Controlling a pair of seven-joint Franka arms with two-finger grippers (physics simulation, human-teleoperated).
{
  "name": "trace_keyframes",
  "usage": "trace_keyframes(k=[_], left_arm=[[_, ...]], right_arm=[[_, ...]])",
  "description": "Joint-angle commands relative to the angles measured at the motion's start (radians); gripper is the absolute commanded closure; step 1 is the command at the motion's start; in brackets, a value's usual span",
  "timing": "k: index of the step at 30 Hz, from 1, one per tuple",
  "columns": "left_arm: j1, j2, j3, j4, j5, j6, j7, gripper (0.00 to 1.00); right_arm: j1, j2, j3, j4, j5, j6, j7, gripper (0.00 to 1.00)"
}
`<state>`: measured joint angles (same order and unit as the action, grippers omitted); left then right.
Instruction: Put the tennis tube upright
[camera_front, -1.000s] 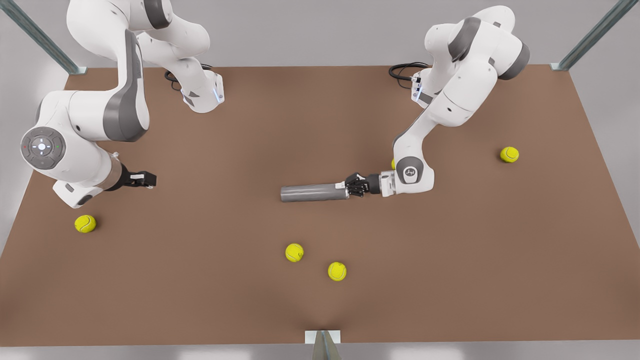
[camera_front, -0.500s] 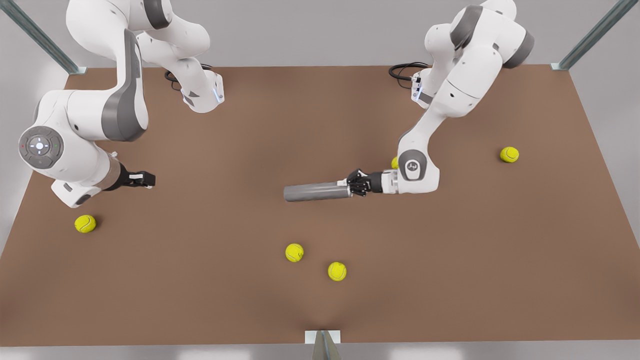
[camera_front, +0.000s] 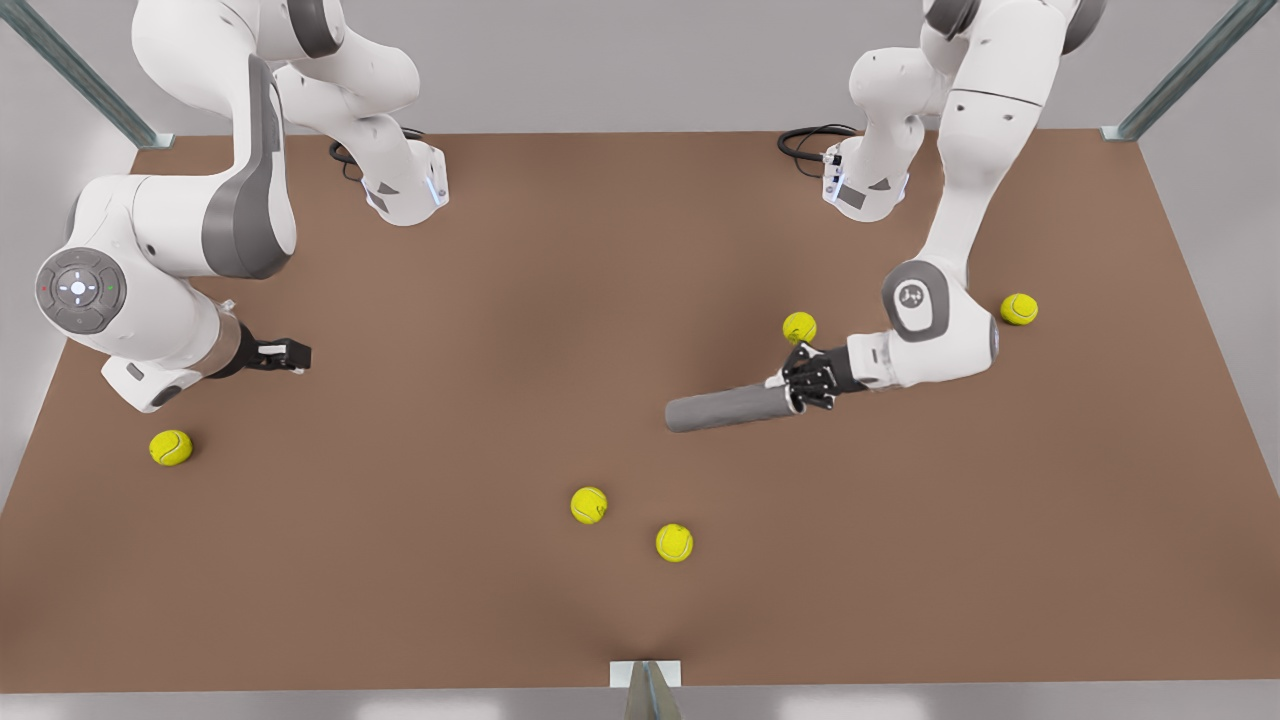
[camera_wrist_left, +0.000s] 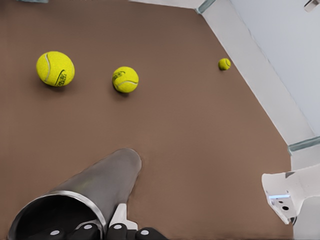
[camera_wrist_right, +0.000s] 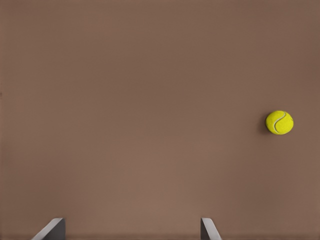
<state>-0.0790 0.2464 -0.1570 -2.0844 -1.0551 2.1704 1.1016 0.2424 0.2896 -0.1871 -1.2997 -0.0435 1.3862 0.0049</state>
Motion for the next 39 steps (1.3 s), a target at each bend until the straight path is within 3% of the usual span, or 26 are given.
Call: trace_keyframes(k=[1, 4, 9, 14, 21, 39], left_arm=[[0.001, -0.016, 0.033, 0.004, 0.144, -0.040, -0.269, 0.79], [0.001, -0.048, 0.086, 0.009, 0.231, -0.046, -0.270, 0.79], [0.001, -0.049, 0.185, 0.216, 0.521, -0.264, -0.401, 0.79], [0.027, -0.045, 0.183, 0.377, 0.787, -0.316, -0.528, 0.79], [0.019, -0.016, 0.175, 0.435, 1.047, -0.255, -0.709, 0.79], [0.025, 0.117, 0.163, 0.435, 1.040, -0.146, -0.789, 0.79]], right_arm=[[0.000, -0.001, -0.002, 0.000, 0.001, -0.006, 0.001, 0.00], [0.000, -0.001, 0.000, 0.000, 0.001, -0.006, 0.001, 0.00], [0.005, -0.001, 0.002, 0.000, -0.001, -0.016, 0.001, 0.00], [0.005, -0.001, 0.000, 0.000, -0.003, -0.016, 0.001, 0.00], [0.001, 0.002, -0.002, 0.000, -0.003, -0.015, 0.000, 0.00], [0.012, 0.006, 0.000, 0.000, -0.003, -0.015, 0.006, 0.00]])
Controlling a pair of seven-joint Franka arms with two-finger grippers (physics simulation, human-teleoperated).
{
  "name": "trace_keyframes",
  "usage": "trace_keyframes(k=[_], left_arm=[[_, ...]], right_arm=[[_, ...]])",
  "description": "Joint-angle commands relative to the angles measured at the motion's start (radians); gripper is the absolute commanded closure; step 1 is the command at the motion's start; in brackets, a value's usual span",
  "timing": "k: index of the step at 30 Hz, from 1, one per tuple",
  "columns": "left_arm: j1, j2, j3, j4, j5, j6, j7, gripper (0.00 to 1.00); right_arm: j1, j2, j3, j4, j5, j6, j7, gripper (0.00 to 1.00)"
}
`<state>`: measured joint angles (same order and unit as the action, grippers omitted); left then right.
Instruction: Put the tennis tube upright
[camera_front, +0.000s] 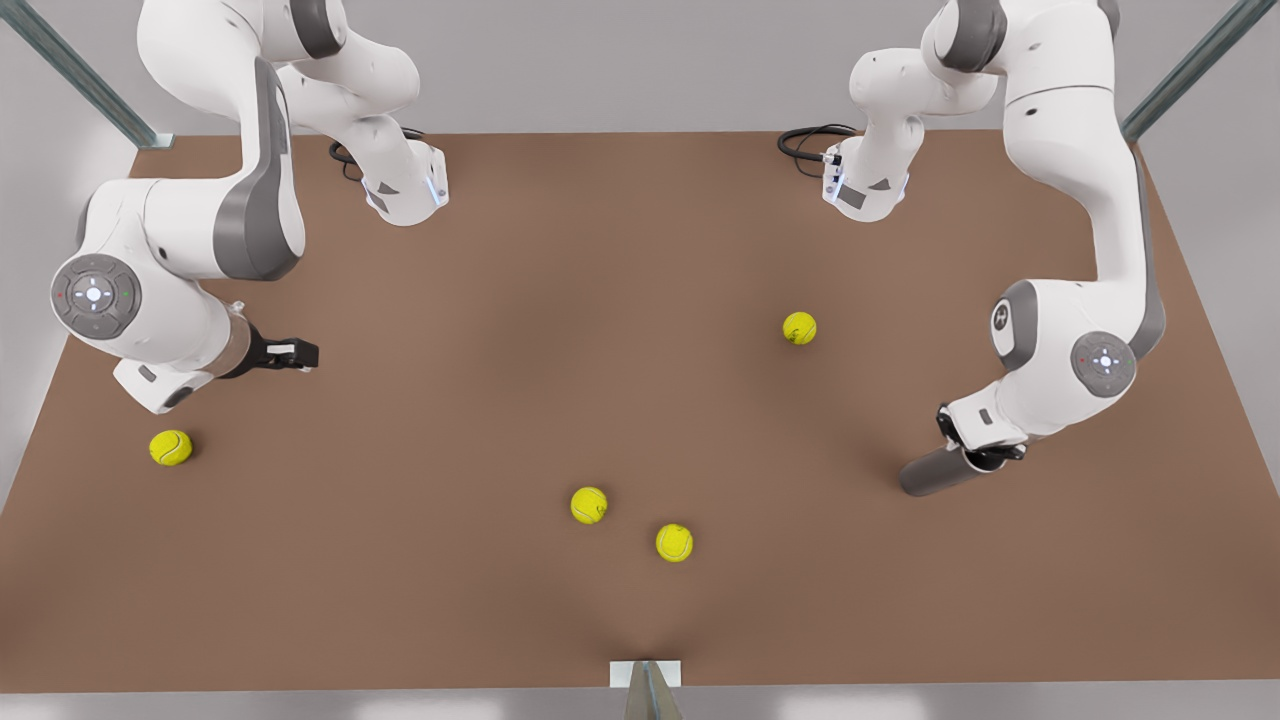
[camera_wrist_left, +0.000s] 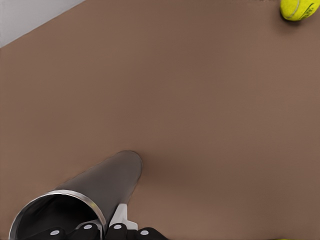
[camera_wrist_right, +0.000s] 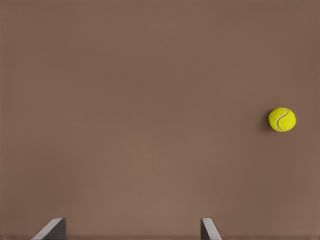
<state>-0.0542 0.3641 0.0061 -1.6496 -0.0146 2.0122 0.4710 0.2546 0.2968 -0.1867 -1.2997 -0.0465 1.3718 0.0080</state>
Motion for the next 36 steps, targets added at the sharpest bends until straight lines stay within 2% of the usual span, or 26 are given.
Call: trace_keyframes(k=[1, 2, 3, 19, 21, 23, 26, 27, 29, 36], left_arm=[[-0.001, 0.001, 0.000, 0.001, 0.001, 0.013, -0.158, 0.64], [-0.001, 0.001, 0.000, 0.001, 0.001, 0.013, -0.158, 0.26], [-0.001, -0.001, 0.000, 0.001, -0.001, 0.019, -0.158, 0.00], [-0.004, -0.008, 0.002, 0.005, 0.004, 0.017, -0.157, 0.00], [-0.003, -0.011, 0.002, 0.073, -0.002, 0.005, -0.160, 0.00], [0.002, -0.017, 0.003, 0.175, -0.007, -0.117, -0.163, 0.00], [0.002, -0.031, -0.028, 0.343, -0.041, -0.464, -0.489, 0.00], [0.004, -0.074, -0.026, 0.353, -0.024, -0.510, -0.492, 0.00], [0.004, -0.142, -0.028, 0.330, 0.039, -0.538, -0.494, 0.00], [0.017, -0.151, -0.029, 0.292, 0.039, -0.530, -0.492, 0.00]], right_arm=[[0.000, -0.001, 0.000, 0.000, 0.001, 0.000, 0.003, 0.00], [0.000, -0.001, 0.000, 0.000, -0.001, 0.000, 0.003, 0.00], [0.000, -0.001, 0.000, 0.000, -0.001, 0.000, 0.003, 0.00], [0.000, -0.001, 0.000, 0.000, -0.004, 0.000, 0.000, 0.00], [0.000, -0.004, 0.000, 0.000, -0.004, 0.000, 0.006, 0.00], [-0.006, -0.005, -0.002, 0.037, 0.005, 0.006, 0.006, 0.00], [-0.012, -0.005, -0.004, 0.045, 0.008, 0.004, 0.009, 0.00], [-0.021, -0.004, -0.008, 0.054, 0.013, 0.007, 0.009, 0.00], [-0.021, -0.004, -0.007, 0.057, 0.014, 0.007, 0.009, 0.00], [-0.018, -0.004, -0.004, 0.059, 0.019, 0.007, 0.007, 0.00]])
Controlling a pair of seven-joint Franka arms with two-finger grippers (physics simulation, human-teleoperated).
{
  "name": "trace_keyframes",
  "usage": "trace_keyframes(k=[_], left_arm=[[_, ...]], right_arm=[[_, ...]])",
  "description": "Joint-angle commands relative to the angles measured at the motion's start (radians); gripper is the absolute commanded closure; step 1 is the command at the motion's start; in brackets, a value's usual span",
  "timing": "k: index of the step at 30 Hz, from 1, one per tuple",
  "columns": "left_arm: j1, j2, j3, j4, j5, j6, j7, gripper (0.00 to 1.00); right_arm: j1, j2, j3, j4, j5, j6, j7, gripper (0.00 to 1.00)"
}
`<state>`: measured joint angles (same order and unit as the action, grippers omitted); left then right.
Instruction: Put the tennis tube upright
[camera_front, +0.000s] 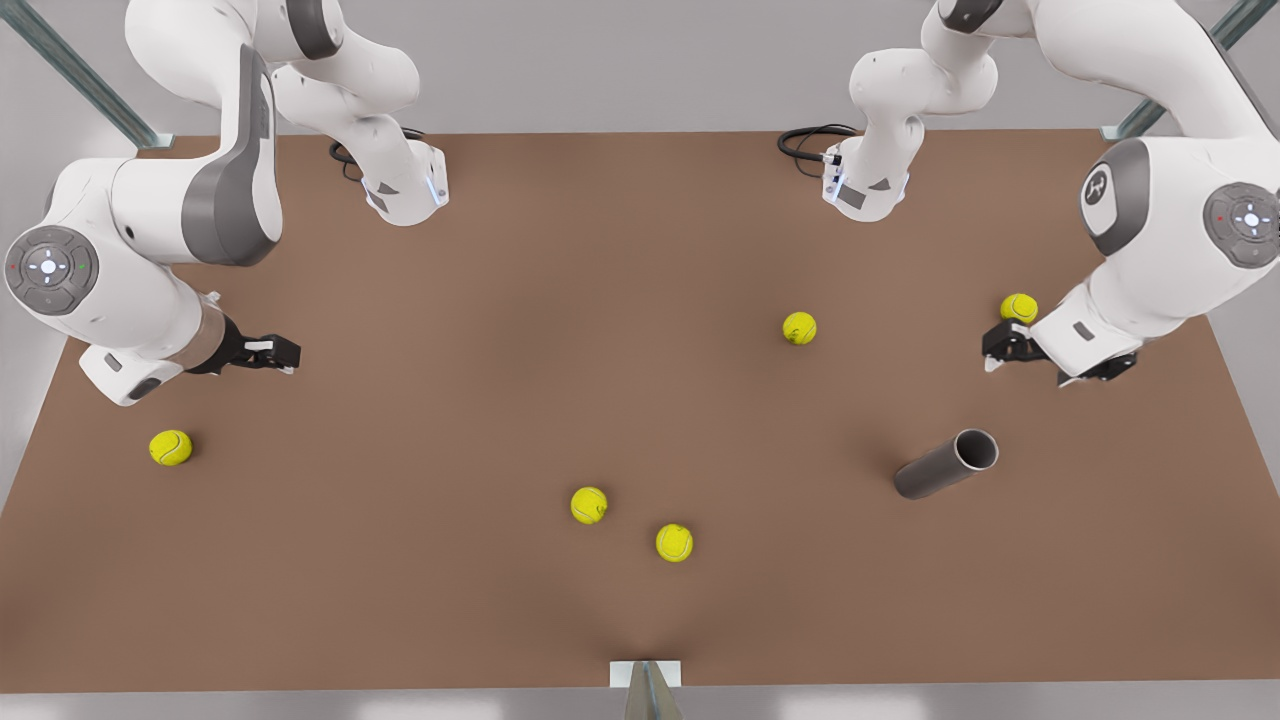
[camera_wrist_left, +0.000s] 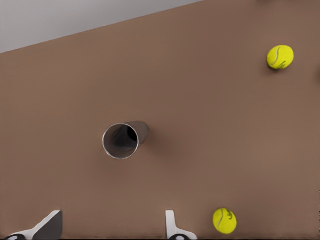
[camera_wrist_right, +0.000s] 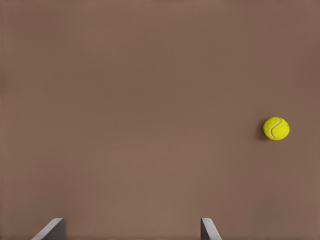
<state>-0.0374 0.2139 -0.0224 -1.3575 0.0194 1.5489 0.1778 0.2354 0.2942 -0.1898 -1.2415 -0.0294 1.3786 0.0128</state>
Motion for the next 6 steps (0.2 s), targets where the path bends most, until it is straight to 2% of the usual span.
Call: trace_keyframes(k=[1, 6], left_arm=[[0.001, -0.001, -0.001, 0.000, 0.005, -0.069, -0.199, 0.00], [-0.001, -0.001, -0.001, 0.000, 0.005, -0.070, -0.199, 0.00]], right_arm=[[0.001, -0.001, 0.000, 0.000, 0.002, 0.000, 0.003, 0.00], [0.004, -0.001, 0.000, 0.000, 0.003, -0.001, 0.003, 0.00]])
